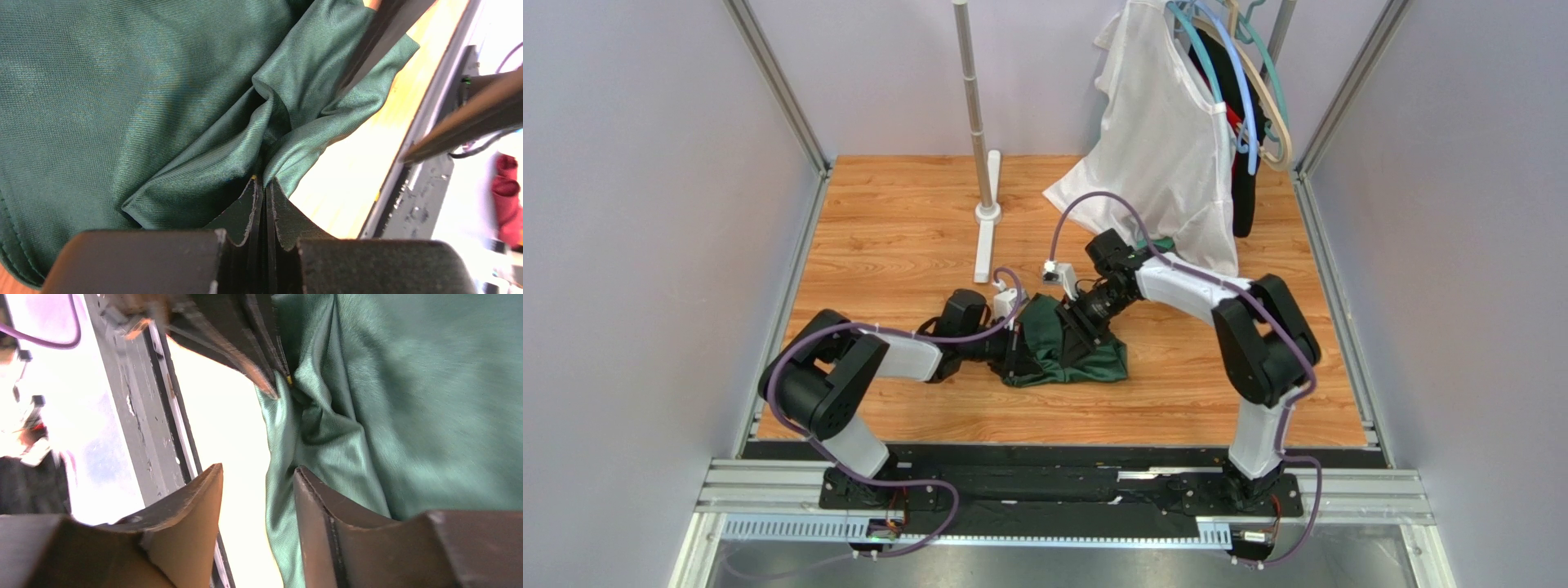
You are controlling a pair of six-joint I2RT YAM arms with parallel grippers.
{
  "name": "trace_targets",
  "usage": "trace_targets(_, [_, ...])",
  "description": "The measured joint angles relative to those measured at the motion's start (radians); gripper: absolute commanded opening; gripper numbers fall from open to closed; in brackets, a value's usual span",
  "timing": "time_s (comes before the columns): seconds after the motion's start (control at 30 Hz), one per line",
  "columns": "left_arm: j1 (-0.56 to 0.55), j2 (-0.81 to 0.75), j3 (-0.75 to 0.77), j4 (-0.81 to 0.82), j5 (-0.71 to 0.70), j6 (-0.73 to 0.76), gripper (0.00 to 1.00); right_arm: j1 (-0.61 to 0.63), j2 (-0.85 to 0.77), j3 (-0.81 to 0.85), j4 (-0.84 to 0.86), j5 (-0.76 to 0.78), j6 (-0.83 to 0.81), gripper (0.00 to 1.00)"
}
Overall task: Fold the napkin, place the utensils inside, and roll it up
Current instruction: Roll the napkin with the utensil
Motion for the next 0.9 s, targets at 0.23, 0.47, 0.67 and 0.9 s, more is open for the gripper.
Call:
trace_targets(0.23, [0.043, 0.027, 0.027, -0.05, 0.077, -0.006, 0.06, -0.008, -0.277, -0.199, 0.245, 0.183, 0.121, 0.57])
trace_targets(0.47, [0.044, -0.002, 0.023, -0.075, 0.093, 0.007, 0.5, -0.021, -0.315, -0.3, 0.391, 0.403, 0.31, 0.57])
trace_targets(0.67, [0.044, -0.152, -0.002, -0.161, 0.05, 0.008, 0.72, -0.023, -0.389, -0.378, 0.433, 0.499, 0.425, 0.57])
trace_targets(0.9, [0.046, -0.439, 0.001, -0.314, -0.113, -0.012, 0.79, -0.043, -0.476, -0.452, 0.477, 0.572, 0.518, 0.56])
